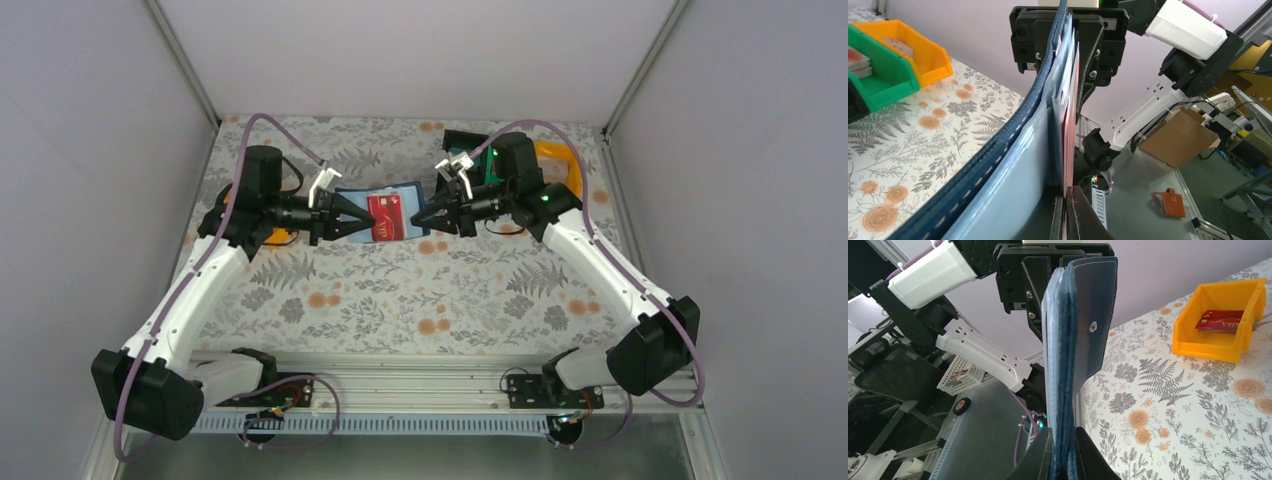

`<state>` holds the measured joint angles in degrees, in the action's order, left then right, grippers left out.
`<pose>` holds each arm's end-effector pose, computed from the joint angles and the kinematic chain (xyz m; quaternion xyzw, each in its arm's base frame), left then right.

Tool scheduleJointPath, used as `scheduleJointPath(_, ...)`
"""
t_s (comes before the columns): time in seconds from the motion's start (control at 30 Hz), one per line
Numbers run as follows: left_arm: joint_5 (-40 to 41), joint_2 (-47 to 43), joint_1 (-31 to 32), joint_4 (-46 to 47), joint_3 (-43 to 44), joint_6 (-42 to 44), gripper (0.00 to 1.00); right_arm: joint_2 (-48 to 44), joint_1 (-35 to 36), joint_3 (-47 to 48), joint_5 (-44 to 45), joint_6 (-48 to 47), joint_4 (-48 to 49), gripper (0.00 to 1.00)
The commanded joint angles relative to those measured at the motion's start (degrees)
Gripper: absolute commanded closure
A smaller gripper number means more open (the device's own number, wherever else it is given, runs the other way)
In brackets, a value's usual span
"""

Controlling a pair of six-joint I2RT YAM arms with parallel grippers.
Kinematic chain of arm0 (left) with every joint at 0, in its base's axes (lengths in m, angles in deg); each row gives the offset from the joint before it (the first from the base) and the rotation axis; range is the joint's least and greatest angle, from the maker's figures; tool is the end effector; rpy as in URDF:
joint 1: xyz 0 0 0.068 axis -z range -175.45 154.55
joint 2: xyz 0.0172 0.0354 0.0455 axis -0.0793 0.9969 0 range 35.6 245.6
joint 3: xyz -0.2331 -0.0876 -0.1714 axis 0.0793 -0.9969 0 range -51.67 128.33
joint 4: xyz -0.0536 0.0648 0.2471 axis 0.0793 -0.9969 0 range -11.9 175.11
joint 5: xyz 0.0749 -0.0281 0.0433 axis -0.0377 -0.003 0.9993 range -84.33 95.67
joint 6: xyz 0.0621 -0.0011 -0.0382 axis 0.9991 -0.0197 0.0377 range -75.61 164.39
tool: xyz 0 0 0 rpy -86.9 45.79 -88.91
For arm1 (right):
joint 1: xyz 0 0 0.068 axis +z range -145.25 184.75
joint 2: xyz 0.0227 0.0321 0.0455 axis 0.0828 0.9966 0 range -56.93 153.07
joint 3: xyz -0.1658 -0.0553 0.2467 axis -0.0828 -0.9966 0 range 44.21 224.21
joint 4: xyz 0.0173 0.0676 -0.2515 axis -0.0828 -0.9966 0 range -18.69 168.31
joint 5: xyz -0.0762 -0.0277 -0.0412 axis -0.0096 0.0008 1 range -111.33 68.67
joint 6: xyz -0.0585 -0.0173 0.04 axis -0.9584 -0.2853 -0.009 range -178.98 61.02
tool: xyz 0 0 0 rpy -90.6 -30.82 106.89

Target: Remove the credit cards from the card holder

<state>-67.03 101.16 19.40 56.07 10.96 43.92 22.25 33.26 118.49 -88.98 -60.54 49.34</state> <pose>0.2011 -0.1133 0.3802 0.3735 0.6627 -0.5658 0.3181 0.2317 0.1896 0.3874 -0.4431 0.6400 0.5688 0.2657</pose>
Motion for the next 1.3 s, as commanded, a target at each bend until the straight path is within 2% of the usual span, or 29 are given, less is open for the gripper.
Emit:
scheduleJointPath(0.0,1.9,-0.4,-2.0,4.1,-2.7,-3.9,0.98,-1.2,-2.1,-3.0,-1.6,4.6,4.6,0.96)
scheduleJointPath(0.07,4.0,0.0,-2.0,8.6,-7.0,-10.7,0.98,-1.3,-2.0,-5.9,0.7,8.3,9.0,0.94)
scheduleJointPath(0.13,4.8,1.5,-2.0,14.9,-13.4,-17.5,0.98,0.6,-2.1,-7.0,6.7,9.4,8.6,0.93)
scheduleJointPath(0.2,5.3,4.4,-2.0,19.0,-16.4,-19.7,0.98,4.8,-2.1,-9.1,10.2,11.3,9.2,0.9)
scheduleJointPath(0.3,8.7,10.8,-2.0,18.5,-16.3,-16.3,0.98,10.0,-2.2,-12.1,12.7,13.4,10.1,0.88)
scheduleJointPath(0.43,10.6,21.7,-2.0,22.3,-14.7,-13.6,0.98,15.1,-3.4,-16.3,17.4,15.9,13.7,0.71)
scheduleJointPath(0.5,10.8,29.9,-2.0,22.8,-13.1,-11.7,0.98,19.0,-4.4,-16.5,20.4,16.4,13.1,0.64)
scheduleJointPath(0.6,11.6,39.0,-2.0,20.5,-9.6,-6.4,0.98,22.1,-7.0,-16.0,24.3,17.2,12.0,0.61)
scheduleJointPath(0.7,11.4,43.5,-2.0,20.8,-8.9,-5.7,0.98,21.6,-7.1,-13.4,29.7,15.7,10.1,0.61)
scheduleJointPath(0.8,10.3,43.7,-1.9,23.9,-10.4,-6.6,0.98,20.4,-4.8,-11.0,23.0,11.5,11.1,0.56)
scheduleJointPath(0.9,9.3,43.1,-1.9,25.3,-10.7,-5.9,0.98,20.5,-3.7,-12.9,13.1,14.3,20.1,0.54)
scheduleJointPath(1.03,8.9,42.8,-1.8,27.1,-11.7,-5.1,0.98,28.3,-3.8,-9.0,14.3,16.7,21.5,0.57)
scheduleJointPath(1.27,7.9,43.1,-1.8,26.2,-11.6,-1.8,0.98,37.1,-3.8,-2.9,12.4,16.6,21.3,0.56)
